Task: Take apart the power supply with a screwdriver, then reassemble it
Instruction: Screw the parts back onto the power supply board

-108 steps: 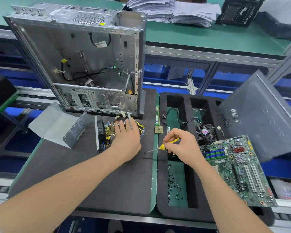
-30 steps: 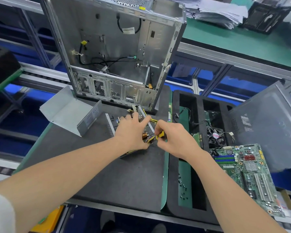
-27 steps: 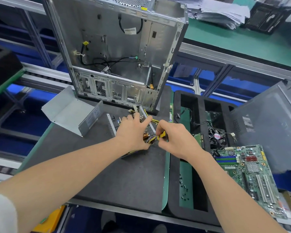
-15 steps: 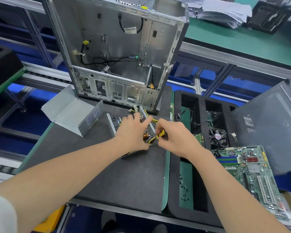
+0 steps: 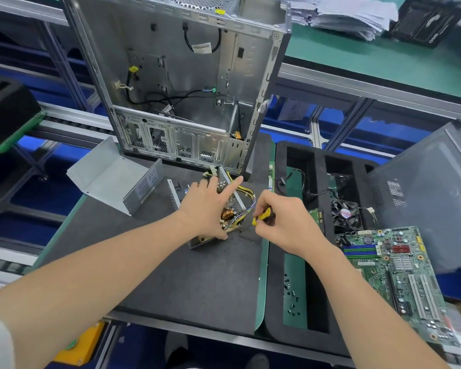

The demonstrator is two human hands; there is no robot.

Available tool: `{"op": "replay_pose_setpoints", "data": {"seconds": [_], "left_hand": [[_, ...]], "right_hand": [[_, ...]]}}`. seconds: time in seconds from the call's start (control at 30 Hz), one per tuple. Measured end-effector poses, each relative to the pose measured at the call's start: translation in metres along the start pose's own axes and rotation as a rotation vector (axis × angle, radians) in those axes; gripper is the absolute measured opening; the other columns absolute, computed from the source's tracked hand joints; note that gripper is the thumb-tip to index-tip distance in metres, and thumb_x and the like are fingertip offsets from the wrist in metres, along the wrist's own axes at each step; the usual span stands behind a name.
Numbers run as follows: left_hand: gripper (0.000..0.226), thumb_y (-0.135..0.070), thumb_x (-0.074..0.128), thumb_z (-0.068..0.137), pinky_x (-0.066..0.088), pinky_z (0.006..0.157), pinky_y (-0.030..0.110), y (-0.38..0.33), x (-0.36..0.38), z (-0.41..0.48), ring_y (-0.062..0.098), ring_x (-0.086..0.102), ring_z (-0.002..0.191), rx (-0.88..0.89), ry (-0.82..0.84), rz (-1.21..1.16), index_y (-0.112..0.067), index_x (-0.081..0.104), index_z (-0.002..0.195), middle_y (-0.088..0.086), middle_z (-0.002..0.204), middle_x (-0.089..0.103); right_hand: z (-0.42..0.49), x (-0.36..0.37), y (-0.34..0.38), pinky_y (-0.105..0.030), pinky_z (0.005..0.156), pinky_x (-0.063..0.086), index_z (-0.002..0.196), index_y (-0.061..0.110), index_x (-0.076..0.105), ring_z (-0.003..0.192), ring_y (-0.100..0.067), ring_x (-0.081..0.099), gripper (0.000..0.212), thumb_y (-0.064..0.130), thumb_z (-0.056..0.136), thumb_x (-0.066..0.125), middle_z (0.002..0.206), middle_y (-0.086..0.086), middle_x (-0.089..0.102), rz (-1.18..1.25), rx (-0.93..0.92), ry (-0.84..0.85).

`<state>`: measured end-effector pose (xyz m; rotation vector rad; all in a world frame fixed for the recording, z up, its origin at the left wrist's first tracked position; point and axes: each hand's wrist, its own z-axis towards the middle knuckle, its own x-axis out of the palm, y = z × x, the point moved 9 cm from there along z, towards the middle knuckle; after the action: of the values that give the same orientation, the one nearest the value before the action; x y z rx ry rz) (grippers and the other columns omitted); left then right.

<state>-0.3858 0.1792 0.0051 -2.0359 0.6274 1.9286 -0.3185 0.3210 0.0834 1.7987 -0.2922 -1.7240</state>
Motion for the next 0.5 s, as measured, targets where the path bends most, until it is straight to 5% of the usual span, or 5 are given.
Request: {"op": "replay_pose_setpoints", "data": {"seconds": [0.07, 0.13, 0.27, 0.37, 0.5], "left_hand": [[0.143, -0.083, 0.072, 0.051, 0.041, 0.102, 0.051, 0.004, 0.001, 0.001, 0.043, 0.047, 0.121, -0.023, 0.095, -0.079, -0.045, -0.013, 0.159, 0.021, 0.145, 0.033], [0.109, -0.075, 0.062, 0.06, 0.03, 0.108, 0.053, 0.005, -0.011, 0.001, 0.043, 0.035, 0.129, -0.035, 0.127, -0.206, -0.051, 0.014, 0.155, 0.017, 0.147, 0.024], [0.056, -0.063, 0.039, 0.076, 0.019, 0.113, 0.048, -0.023, -0.056, 0.006, 0.028, 0.032, 0.137, 0.116, -0.131, -0.175, -0.032, 0.074, 0.108, 0.008, 0.138, 0.041], [0.061, -0.066, 0.035, 0.095, 0.018, 0.116, 0.05, -0.047, -0.043, 0.019, 0.022, 0.041, 0.13, 0.108, 0.043, -0.119, -0.024, 0.079, 0.097, 0.004, 0.123, 0.052], [0.037, -0.061, 0.068, 0.086, 0.013, 0.118, 0.05, -0.066, -0.025, 0.028, 0.023, 0.042, 0.126, 0.033, 0.133, -0.142, -0.026, 0.075, 0.097, 0.001, 0.119, 0.048]], "right_hand": [[-0.006, -0.006, -0.007, -0.037, 0.066, 0.054, 0.086, 0.026, 0.057, 0.068, -0.014, 0.062, 0.024, 0.009, 0.079, 0.072, 0.078, 0.007, 0.066, 0.034, 0.018, -0.024], [-0.012, -0.013, -0.015, -0.033, 0.064, 0.054, 0.085, 0.026, 0.057, 0.067, -0.014, 0.063, 0.025, 0.009, 0.077, 0.073, 0.077, 0.007, 0.067, 0.059, 0.032, -0.052], [-0.028, -0.022, -0.031, -0.028, 0.065, 0.053, 0.084, 0.028, 0.058, 0.068, -0.014, 0.064, 0.026, 0.009, 0.078, 0.074, 0.076, 0.008, 0.068, 0.087, 0.065, -0.065], [-0.04, -0.025, -0.038, -0.021, 0.062, 0.049, 0.084, 0.024, 0.059, 0.066, -0.013, 0.061, 0.023, 0.008, 0.078, 0.073, 0.077, 0.009, 0.066, 0.12, 0.056, -0.058], [-0.05, -0.027, -0.05, -0.015, 0.061, 0.044, 0.086, 0.023, 0.058, 0.062, -0.008, 0.06, 0.023, 0.009, 0.079, 0.074, 0.081, 0.004, 0.07, 0.127, 0.059, -0.022]]}}
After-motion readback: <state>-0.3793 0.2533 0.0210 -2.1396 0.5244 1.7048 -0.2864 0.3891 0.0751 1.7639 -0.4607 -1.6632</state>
